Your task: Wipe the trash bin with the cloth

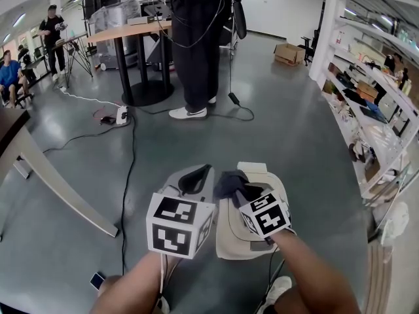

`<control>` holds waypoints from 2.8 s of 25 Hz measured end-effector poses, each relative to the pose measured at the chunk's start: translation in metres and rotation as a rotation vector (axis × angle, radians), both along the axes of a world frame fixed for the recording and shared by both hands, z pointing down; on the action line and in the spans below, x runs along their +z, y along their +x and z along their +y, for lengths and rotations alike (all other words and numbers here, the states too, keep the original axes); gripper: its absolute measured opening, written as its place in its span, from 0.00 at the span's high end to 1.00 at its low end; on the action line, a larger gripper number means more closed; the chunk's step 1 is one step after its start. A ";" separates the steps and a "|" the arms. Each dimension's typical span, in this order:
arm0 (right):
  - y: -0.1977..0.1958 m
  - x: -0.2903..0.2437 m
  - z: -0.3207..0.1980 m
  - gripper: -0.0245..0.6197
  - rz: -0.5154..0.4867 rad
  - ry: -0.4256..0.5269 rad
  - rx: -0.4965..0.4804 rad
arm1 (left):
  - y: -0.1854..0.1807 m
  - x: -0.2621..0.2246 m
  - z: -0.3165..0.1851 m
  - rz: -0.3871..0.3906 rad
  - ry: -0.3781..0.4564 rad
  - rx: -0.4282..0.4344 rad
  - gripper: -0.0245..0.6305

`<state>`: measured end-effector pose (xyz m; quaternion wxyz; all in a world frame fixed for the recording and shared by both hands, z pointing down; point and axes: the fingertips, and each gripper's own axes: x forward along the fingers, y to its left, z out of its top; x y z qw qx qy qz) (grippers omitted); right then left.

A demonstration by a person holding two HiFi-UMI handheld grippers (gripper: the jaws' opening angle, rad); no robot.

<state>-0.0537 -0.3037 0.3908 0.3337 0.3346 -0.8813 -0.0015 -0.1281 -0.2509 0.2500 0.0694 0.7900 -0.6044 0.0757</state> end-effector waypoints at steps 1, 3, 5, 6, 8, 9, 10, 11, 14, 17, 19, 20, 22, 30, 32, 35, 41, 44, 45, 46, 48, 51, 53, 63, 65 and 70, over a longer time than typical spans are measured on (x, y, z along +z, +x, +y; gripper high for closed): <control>0.002 0.003 -0.001 0.88 0.004 -0.003 0.004 | 0.000 0.000 0.000 0.001 -0.001 -0.001 0.96; 0.006 0.006 -0.004 0.88 0.008 -0.009 0.014 | 0.001 0.000 0.000 0.001 -0.002 0.001 0.96; 0.010 0.008 -0.007 0.88 0.008 -0.016 0.024 | 0.001 0.001 0.000 -0.003 -0.002 0.005 0.96; 0.011 0.008 -0.009 0.88 0.008 -0.018 0.030 | 0.001 0.002 0.000 -0.005 -0.004 0.006 0.96; 0.014 0.009 -0.011 0.88 0.010 -0.022 0.039 | 0.001 0.003 -0.001 -0.010 -0.007 0.009 0.96; 0.016 0.010 -0.011 0.88 0.012 -0.024 0.042 | 0.002 0.004 0.000 -0.011 -0.007 0.011 0.96; 0.018 0.010 -0.012 0.88 0.013 -0.025 0.045 | 0.003 0.004 0.000 -0.013 -0.008 0.012 0.96; 0.020 0.010 -0.012 0.88 0.015 -0.025 0.048 | 0.005 0.005 0.000 -0.014 -0.009 0.013 0.96; 0.029 0.010 -0.014 0.88 0.024 -0.019 0.061 | 0.008 0.007 0.000 -0.020 -0.014 0.014 0.96; 0.040 0.011 -0.017 0.88 0.033 -0.017 0.081 | 0.010 0.012 -0.001 -0.031 -0.023 0.020 0.96; 0.048 0.012 -0.018 0.88 0.035 -0.019 0.098 | 0.013 0.014 -0.001 -0.035 -0.028 0.028 0.96; 0.053 0.013 -0.019 0.88 0.036 -0.020 0.106 | 0.016 0.015 -0.001 -0.035 -0.028 0.033 0.96; 0.062 0.012 -0.022 0.88 0.038 -0.020 0.122 | 0.021 0.014 -0.001 -0.035 -0.027 0.042 0.96; 0.096 0.014 -0.031 0.88 0.047 -0.022 0.181 | 0.042 0.012 0.003 -0.008 -0.019 0.080 0.96; 0.106 0.014 -0.034 0.88 0.044 -0.027 0.201 | 0.045 0.010 0.004 0.000 -0.016 0.084 0.96; 0.120 0.016 -0.036 0.88 0.040 -0.035 0.232 | 0.048 0.011 0.005 0.004 -0.014 0.089 0.96; 0.143 0.021 -0.040 0.88 0.070 -0.033 0.273 | 0.055 0.015 0.004 0.002 -0.026 0.097 0.96; 0.148 0.024 -0.041 0.88 0.072 -0.033 0.283 | 0.057 0.016 0.004 -0.002 -0.026 0.104 0.96; 0.150 0.024 -0.041 0.88 0.074 -0.033 0.286 | 0.057 0.016 0.004 -0.006 -0.025 0.105 0.96; 0.152 0.024 -0.041 0.88 0.073 -0.033 0.289 | 0.058 0.015 0.004 -0.011 -0.023 0.105 0.96; 0.153 0.021 -0.042 0.88 0.064 -0.033 0.297 | 0.057 0.016 0.004 -0.020 -0.025 0.100 0.96; 0.149 0.011 -0.039 0.88 0.045 -0.006 0.291 | 0.053 0.019 0.005 -0.018 -0.039 0.093 0.96; 0.140 0.000 -0.035 0.88 0.017 0.015 0.270 | 0.051 0.017 0.009 -0.011 -0.038 0.094 0.96; 0.062 -0.036 0.015 0.88 -0.093 0.033 0.088 | 0.029 0.013 0.026 0.018 -0.039 0.067 0.96; 0.049 -0.038 0.027 0.88 -0.095 0.031 0.051 | 0.024 0.014 0.030 0.015 -0.041 0.061 0.96; 0.021 -0.035 0.054 0.88 -0.091 0.005 -0.032 | 0.016 0.013 0.035 0.009 -0.040 0.051 0.96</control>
